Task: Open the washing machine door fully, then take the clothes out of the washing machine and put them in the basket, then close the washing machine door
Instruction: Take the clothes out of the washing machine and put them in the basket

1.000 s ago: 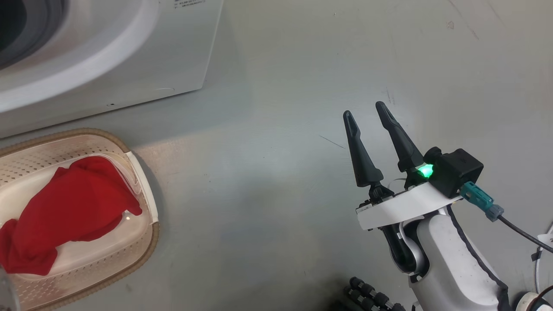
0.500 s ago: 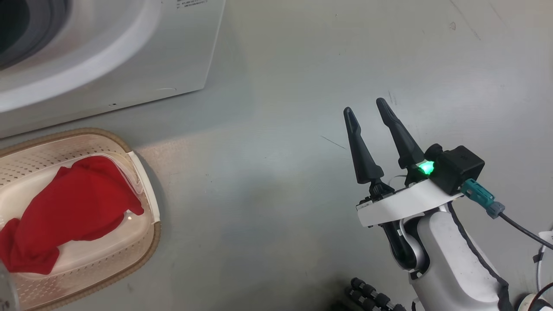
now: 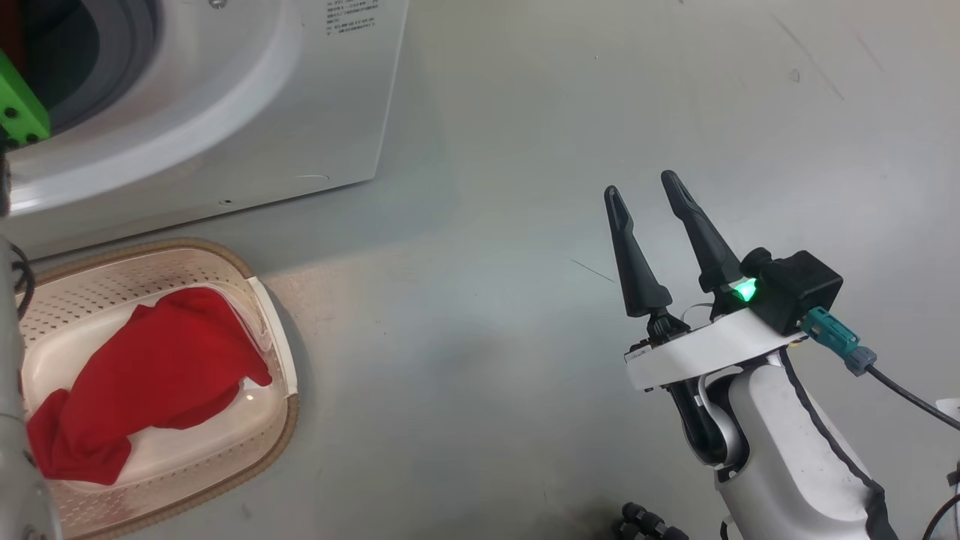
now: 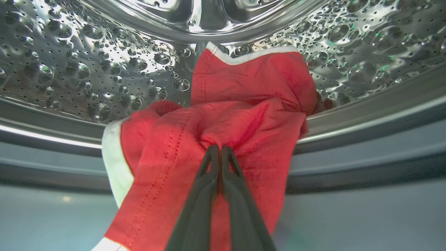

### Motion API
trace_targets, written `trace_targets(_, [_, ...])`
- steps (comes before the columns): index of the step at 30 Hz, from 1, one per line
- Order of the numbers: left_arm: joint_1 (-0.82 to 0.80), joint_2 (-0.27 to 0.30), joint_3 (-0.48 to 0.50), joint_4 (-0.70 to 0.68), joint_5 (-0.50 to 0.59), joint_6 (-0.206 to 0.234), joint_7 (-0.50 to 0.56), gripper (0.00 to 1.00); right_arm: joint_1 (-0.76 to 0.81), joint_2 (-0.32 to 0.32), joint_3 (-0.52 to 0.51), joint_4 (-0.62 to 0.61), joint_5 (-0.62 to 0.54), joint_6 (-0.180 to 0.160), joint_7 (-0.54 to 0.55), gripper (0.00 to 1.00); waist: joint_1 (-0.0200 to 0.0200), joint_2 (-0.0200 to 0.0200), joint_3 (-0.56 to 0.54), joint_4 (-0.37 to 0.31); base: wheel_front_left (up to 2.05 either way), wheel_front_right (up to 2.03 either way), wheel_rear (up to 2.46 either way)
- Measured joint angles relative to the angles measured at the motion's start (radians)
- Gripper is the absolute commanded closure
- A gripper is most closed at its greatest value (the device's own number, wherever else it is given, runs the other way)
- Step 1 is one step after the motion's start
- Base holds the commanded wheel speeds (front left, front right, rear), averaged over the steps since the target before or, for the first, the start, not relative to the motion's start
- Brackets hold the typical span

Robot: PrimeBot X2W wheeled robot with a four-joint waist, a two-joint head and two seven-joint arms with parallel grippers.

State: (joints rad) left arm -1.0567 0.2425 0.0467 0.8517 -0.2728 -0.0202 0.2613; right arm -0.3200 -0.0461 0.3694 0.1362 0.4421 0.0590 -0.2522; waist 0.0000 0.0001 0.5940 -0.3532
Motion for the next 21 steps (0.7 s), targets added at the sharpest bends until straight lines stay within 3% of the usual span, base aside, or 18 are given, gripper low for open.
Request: trace_targets(21, [0.118, -0.041, -0.016, 0.074, -0.009, -0.056, -0.223, 1.0, 0.031, -0.001, -0.036, 0.04, -0.035, 0.001, 0.0, 0.0, 0.0, 0.0, -0.153, 0.078, 0.0, 0.0, 0.0])
